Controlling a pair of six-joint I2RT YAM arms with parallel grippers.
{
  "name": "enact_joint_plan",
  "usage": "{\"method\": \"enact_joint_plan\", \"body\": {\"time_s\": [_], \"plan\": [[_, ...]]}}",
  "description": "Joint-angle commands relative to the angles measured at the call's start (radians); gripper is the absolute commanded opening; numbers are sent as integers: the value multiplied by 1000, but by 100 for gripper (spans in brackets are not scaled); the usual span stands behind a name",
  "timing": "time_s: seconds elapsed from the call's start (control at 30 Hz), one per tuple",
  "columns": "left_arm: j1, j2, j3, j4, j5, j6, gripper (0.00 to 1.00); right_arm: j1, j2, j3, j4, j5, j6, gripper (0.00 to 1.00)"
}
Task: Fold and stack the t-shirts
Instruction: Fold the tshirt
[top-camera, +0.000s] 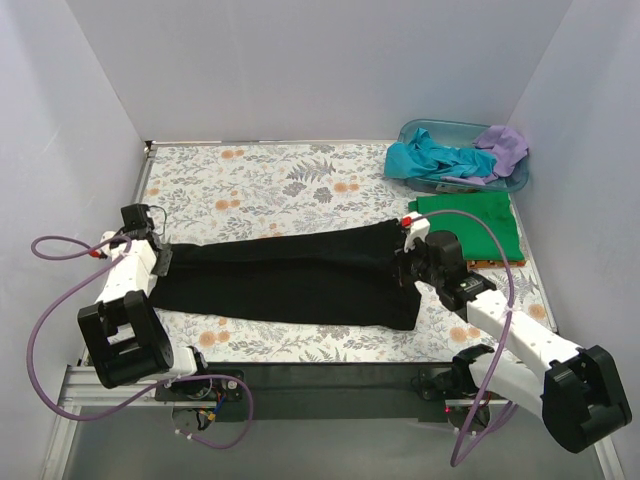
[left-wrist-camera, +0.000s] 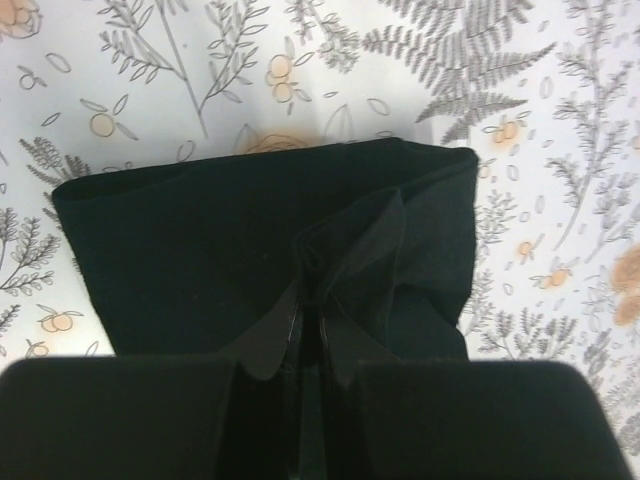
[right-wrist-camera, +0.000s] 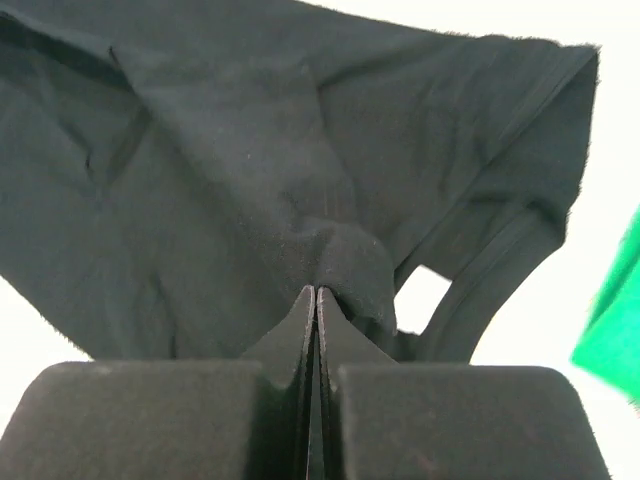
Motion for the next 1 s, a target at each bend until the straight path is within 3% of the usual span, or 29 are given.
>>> {"method": "enact_joint_plan", "body": {"time_s": [0.0, 0.27, 0.3, 0.37, 0.4, 0.5, 0.53, 0.57, 0.6, 0.8, 0.9, 0.97], "plan": [[11, -13, -20, -9, -14, -10, 0, 23, -41, -52, -24, -39, 72, 1], [21, -15, -30, -69, -48, -55, 0, 56, -85, -147, -70, -47, 124, 1], [23, -15, -43, -74, -48, -59, 13, 57, -90, -156, -70, -64, 132, 1], [34, -21, -56, -83, -48, -72, 20, 62, -98, -170, -79, -71, 141, 4], [38, -22, -61, -89, -48, -78, 33, 62, -105, -175, -90, -84, 141, 17], [63, -45, -40, -140, -57, -97, 69, 63, -143, -167, -153, -117, 150, 40], [72, -53, -6, -175, -57, -95, 89, 65, -159, -164, -167, -130, 152, 66], [74, -61, 15, -196, -57, -103, 96, 65, -177, -158, -193, -136, 156, 83], [74, -76, 35, -216, -59, -102, 96, 65, -215, -153, -204, -140, 161, 98], [74, -153, 152, -200, 47, -7, 98, 65, -325, -52, -267, -124, 204, 98], [69, -170, 135, -87, 267, 36, 98, 65, -308, -14, -259, -119, 247, 98], [43, -173, 88, -34, 335, 41, 98, 65, -267, -3, -225, -125, 264, 98]]}}
